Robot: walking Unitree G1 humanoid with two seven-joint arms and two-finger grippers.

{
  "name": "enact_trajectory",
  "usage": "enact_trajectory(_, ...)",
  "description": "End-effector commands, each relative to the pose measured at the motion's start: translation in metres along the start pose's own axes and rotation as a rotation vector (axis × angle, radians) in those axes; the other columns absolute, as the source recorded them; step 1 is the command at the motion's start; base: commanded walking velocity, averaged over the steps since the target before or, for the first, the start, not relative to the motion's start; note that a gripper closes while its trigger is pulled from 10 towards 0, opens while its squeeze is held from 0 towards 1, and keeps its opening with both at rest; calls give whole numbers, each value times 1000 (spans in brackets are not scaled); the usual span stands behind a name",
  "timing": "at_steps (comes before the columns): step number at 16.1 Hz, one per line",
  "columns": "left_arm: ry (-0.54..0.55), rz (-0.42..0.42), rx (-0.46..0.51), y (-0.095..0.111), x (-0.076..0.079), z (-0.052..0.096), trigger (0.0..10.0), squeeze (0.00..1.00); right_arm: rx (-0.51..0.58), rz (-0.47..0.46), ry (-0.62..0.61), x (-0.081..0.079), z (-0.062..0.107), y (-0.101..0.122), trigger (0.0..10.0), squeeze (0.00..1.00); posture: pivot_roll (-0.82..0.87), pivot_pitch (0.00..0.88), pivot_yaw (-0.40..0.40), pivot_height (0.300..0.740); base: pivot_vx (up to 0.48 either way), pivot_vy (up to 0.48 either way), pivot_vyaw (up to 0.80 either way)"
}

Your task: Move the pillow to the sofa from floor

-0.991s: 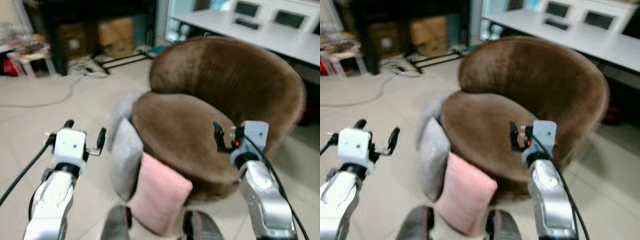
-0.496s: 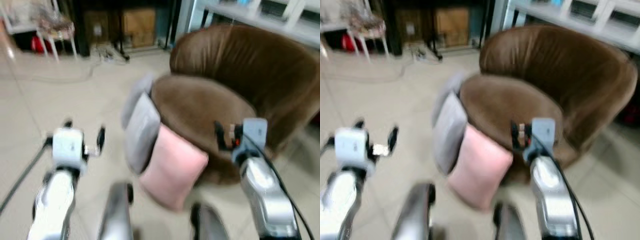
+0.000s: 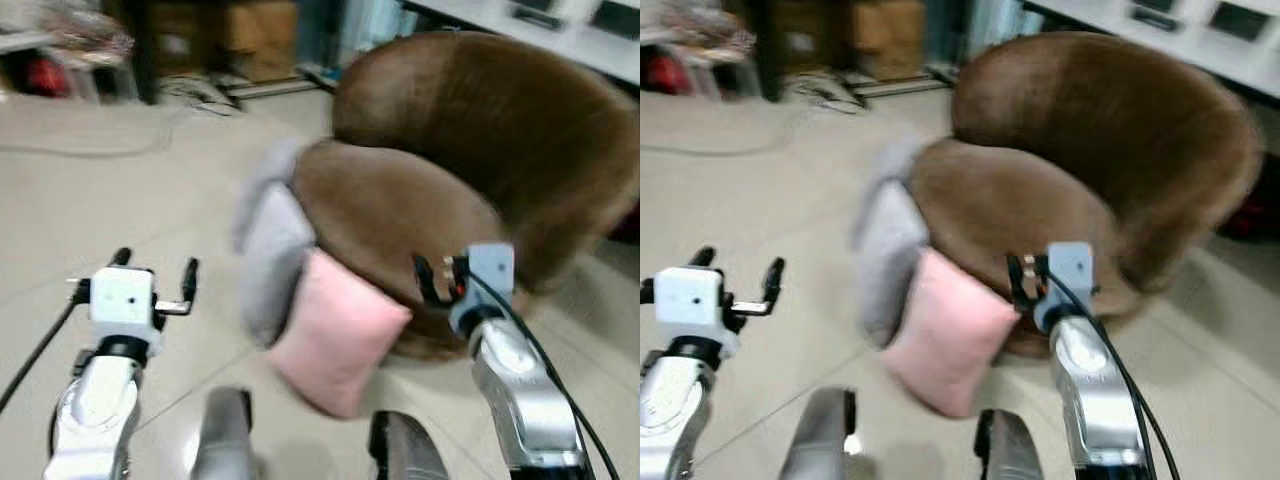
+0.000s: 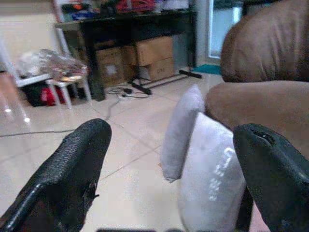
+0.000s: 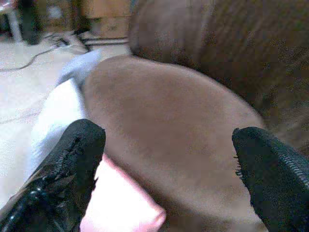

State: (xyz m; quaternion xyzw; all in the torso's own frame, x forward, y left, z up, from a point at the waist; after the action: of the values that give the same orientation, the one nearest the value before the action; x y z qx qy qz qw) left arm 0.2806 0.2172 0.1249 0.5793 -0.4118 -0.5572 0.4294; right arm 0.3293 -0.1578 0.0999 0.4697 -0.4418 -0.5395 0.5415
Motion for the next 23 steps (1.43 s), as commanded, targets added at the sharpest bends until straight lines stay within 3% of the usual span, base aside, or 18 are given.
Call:
enact_trajectory(1,-31,16,24,7,13,-2,10000,620,-22,14,-38,14,3,-6,10000,0,46,0,-107,575,345,0,0)
enact_trajectory(8,-33,14,25,9,14,-3,10000,620,-28,10,-29,13,2,-6,10000,0,45,0,-102,575,346,0,-63)
enact_trajectory(11,-39,12,28,10,15,-3,10000,616,-55,122,53,2,3,-11,10000,0,45,0,-99,575,339,0,533)
enact_trajectory(15,-43,4,23,9,17,-1,10000,612,-86,122,158,-7,2,-17,10000,0,45,0,-100,575,307,0,800)
enact_trajectory(16,-40,-3,20,8,17,-1,10000,604,-103,68,136,-2,-1,-19,10000,0,45,0,-100,575,0,0,0)
enact_trajectory(20,-44,-21,23,8,17,0,10000,588,-106,63,142,1,-10,-19,10000,0,54,0,-101,575,0,0,0)
enact_trajectory(23,-78,-34,17,6,22,1,10000,588,-127,65,204,-10,-16,-25,10000,0,61,0,-112,550,0,0,0)
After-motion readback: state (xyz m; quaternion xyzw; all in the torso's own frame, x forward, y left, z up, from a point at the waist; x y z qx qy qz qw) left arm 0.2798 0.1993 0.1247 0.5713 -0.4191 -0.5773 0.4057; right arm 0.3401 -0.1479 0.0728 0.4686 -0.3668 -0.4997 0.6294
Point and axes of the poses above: a point about 5 cm out from each wrist's last joint towards the gripper, its own z axis pointing back from the gripper into the wrist, its own y axis along the axis of the wrist's last joint, x = y × z, the point moved 6 cm from there along -z, pointing out of the wrist towards the gripper, and after that the axes turned 4 degrees about -z, right-handed, at the moved point
